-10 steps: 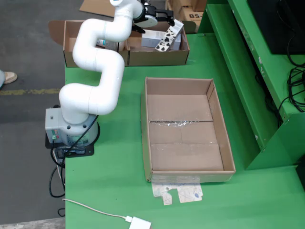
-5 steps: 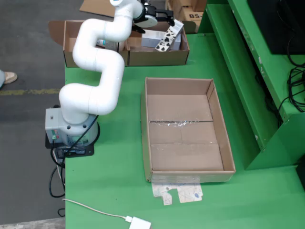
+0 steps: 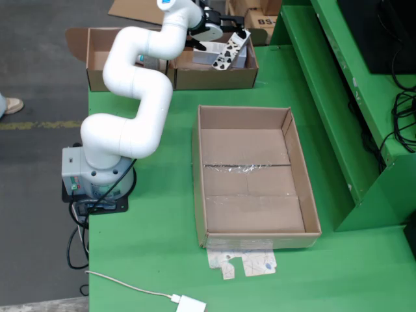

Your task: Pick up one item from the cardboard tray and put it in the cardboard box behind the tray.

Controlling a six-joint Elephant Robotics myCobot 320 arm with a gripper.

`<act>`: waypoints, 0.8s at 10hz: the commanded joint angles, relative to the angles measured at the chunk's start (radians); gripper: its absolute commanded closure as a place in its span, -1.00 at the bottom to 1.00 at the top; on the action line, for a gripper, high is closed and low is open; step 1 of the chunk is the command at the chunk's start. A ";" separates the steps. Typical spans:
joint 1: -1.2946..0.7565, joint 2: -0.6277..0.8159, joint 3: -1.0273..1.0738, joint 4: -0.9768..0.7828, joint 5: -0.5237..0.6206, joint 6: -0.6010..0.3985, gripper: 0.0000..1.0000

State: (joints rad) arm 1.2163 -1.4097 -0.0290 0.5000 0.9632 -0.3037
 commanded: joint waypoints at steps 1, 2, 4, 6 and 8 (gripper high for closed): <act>-0.073 0.087 0.029 0.012 -0.010 0.022 -1.00; -0.073 0.087 0.029 0.012 -0.010 0.024 -1.00; -0.180 0.128 0.029 0.012 -0.010 0.067 -1.00; -0.263 0.143 0.029 0.012 -0.010 0.119 -1.00; -0.292 0.148 0.029 0.012 -0.010 0.167 -1.00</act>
State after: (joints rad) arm 1.0154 -1.3130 -0.0260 0.5000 0.9632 -0.1794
